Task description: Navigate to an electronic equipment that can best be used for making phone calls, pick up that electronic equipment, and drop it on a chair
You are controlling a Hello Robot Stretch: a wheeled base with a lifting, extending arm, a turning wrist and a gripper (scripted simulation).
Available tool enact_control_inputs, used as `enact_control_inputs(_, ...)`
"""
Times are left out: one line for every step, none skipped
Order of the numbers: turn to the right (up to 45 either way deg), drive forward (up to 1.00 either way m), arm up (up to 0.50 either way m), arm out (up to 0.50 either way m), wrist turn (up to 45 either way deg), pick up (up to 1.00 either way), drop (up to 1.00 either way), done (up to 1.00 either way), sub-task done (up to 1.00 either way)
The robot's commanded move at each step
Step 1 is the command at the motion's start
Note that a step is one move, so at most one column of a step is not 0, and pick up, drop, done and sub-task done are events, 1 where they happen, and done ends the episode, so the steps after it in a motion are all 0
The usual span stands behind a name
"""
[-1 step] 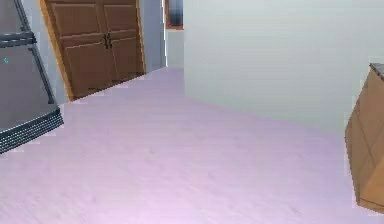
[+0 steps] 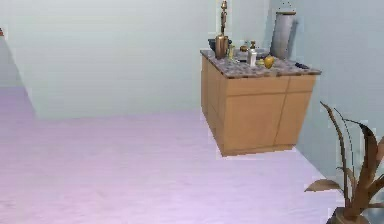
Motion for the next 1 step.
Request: enact_control_inputs(0.0, 1.0, 0.0, 0.0, 0.0, 0.0, 0.0, 0.0, 0.0)
